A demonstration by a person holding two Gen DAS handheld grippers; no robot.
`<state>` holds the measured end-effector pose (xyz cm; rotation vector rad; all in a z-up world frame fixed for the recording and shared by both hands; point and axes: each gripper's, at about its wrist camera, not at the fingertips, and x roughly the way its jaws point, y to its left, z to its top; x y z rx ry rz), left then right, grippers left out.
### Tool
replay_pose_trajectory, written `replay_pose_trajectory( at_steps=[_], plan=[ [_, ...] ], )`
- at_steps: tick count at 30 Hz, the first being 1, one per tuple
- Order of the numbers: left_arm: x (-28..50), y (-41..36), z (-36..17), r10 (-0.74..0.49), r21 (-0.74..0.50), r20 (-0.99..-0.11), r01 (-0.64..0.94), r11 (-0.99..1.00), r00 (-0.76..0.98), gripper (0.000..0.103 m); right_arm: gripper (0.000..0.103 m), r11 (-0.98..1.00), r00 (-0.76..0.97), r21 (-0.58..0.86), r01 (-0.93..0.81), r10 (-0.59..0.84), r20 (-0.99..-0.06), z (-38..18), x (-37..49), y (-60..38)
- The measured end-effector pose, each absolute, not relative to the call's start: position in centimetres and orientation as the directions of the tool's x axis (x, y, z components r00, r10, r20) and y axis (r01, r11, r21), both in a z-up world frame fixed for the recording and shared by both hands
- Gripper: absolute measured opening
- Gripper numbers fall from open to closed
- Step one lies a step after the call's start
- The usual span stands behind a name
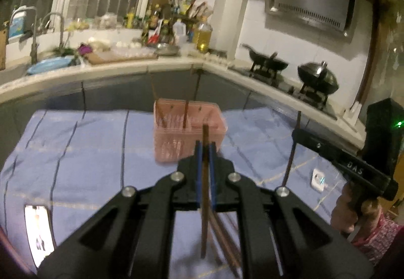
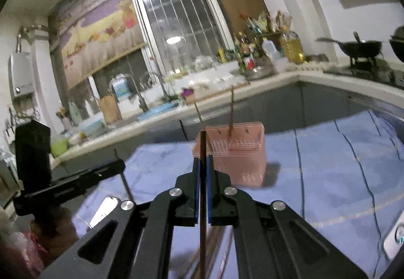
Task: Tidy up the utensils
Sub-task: 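Raise the left tool's chopstick upright over the basket while the right tool carries its own, then open the left tool over the basket while the right tool releases its chopstick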
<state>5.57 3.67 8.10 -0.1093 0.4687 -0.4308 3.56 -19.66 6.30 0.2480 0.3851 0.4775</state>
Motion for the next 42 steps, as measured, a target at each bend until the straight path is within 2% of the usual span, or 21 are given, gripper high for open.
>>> replay_pose_trajectory(
  at_steps=[4,9,13,16,25,26,27,28,29,30,32,35,38,42],
  plan=[
    [8.0,3.0,12.8,-0.432,-0.167,-0.332,0.399,0.902,0.838,0.005,0.005,0.849,0.833,0.295,-0.438,0.507,-0.222,10.6,7.1,-19.0],
    [13.4,1.9,17.7,-0.375,-0.124,-0.240,0.355,0.927,0.895,0.005,0.004,0.868,0.879,0.276,-0.412,0.458,-0.129,14.6,13.4,-17.7],
    [17.8,1.5,18.5,-0.323,-0.110,-0.216,0.306,0.946,0.921,0.005,0.005,0.897,0.914,0.242,-0.371,0.398,-0.075,15.8,18.5,-16.2],
    [20.9,1.6,17.2,-0.306,-0.122,-0.239,0.285,0.951,0.922,0.005,0.004,0.908,0.921,0.220,-0.356,0.381,-0.080,14.7,21.2,-15.2],
    [24.6,1.2,9.6,-0.295,-0.141,-0.415,0.259,0.955,0.861,0.005,0.005,0.901,0.877,0.243,-0.359,0.415,-0.241,7.3,24.6,-13.8],
    [24.6,1.2,9.2,-0.292,-0.145,-0.429,0.254,0.956,0.855,0.009,0.006,0.902,0.872,0.244,-0.357,0.415,-0.258,6.8,24.5,-13.7],
    [24.7,1.2,8.8,-0.286,-0.156,-0.453,0.241,0.958,0.844,0.021,0.008,0.901,0.865,0.250,-0.354,0.417,-0.279,6.4,24.4,-13.7],
    [24.6,1.3,8.7,-0.283,-0.166,-0.459,0.232,0.958,0.842,0.027,0.010,0.897,0.858,0.264,-0.354,0.423,-0.291,6.2,24.2,-13.8],
    [24.3,1.4,8.7,-0.281,-0.178,-0.455,0.223,0.958,0.845,0.033,0.019,0.894,0.853,0.276,-0.353,0.429,-0.296,6.2,24.1,-13.8],
    [23.5,1.6,9.0,-0.275,-0.186,-0.436,0.213,0.959,0.857,0.034,0.034,0.888,0.849,0.292,-0.355,0.437,-0.297,6.3,23.7,-13.9],
    [22.2,1.8,9.8,-0.266,-0.183,-0.406,0.207,0.961,0.874,0.034,0.048,0.883,0.856,0.300,-0.360,0.440,-0.269,7.1,22.3,-14.1],
    [19.4,2.0,11.4,-0.244,-0.178,-0.348,0.192,0.965,0.905,0.036,0.048,0.888,0.874,0.266,-0.376,0.435,-0.217,8.9,19.8,-14.1],
    [16.0,2.4,13.2,-0.214,-0.177,-0.273,0.170,0.969,0.938,0.044,0.048,0.884,0.882,0.261,-0.387,0.437,-0.174,10.8,17.0,-14.7],
    [12.0,2.9,14.4,-0.197,-0.182,-0.205,0.161,0.970,0.959,0.044,0.048,0.880,0.896,0.276,-0.386,0.429,-0.118,11.5,12.1,-16.2]
  ],
)
